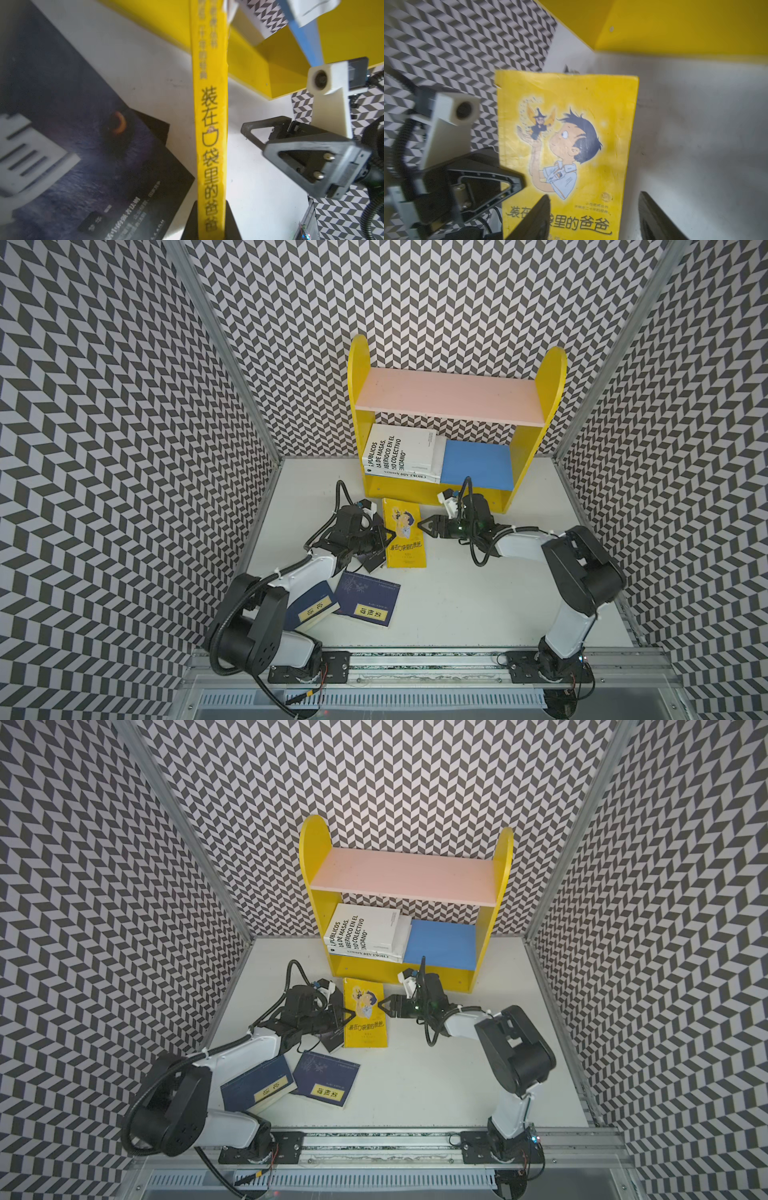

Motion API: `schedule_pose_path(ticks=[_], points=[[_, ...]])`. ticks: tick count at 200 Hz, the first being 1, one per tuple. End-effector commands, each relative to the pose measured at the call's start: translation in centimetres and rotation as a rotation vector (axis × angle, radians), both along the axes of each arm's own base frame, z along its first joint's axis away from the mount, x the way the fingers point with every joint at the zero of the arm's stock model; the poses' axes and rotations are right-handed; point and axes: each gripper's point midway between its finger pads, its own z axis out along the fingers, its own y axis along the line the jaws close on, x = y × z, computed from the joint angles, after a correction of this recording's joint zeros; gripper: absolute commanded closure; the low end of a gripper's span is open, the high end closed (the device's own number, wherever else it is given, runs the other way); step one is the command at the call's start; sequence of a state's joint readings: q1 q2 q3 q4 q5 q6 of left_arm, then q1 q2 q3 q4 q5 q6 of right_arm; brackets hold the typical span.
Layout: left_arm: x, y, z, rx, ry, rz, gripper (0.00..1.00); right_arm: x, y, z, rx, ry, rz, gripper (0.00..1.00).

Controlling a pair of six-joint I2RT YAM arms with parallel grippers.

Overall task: Stacking books/files
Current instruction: Pick up the book at the center of the table.

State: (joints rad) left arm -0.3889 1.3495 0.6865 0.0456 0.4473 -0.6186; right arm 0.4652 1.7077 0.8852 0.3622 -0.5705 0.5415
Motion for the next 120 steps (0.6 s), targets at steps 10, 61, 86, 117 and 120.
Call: schedule_pose_path(ticks=[10, 61, 86, 117, 120], points=[[-1.3, -1.1, 8.5, -0.076, -0.214, -0.125, 1.0, 1.2, -3.0, 12.5, 0.134, -0.359, -0.133, 0.18], [-2.0, -1.0, 24.9, -0.206, -0.621, -0.163, 1.0, -1.5, -8.1, 26.2, 0.354, -0.666, -0.305, 0.0], [-2.4, 0.0, 31.7, -0.32, -0.803, -0.096, 1.0, -3.2, -8.5, 30.0, 0.416, -0.724, -0.286, 0.0], [-3.2, 2.3, 37.4, -0.416, -1.0, 0.033, 1.0, -5.4, -7.4, 31.5, 0.516, -0.716, -0.152, 0.01], [-3.2, 2.6, 37.8, -0.418, -1.011, 0.048, 1.0, -5.5, -7.2, 31.5, 0.522, -0.709, -0.136, 0.01]])
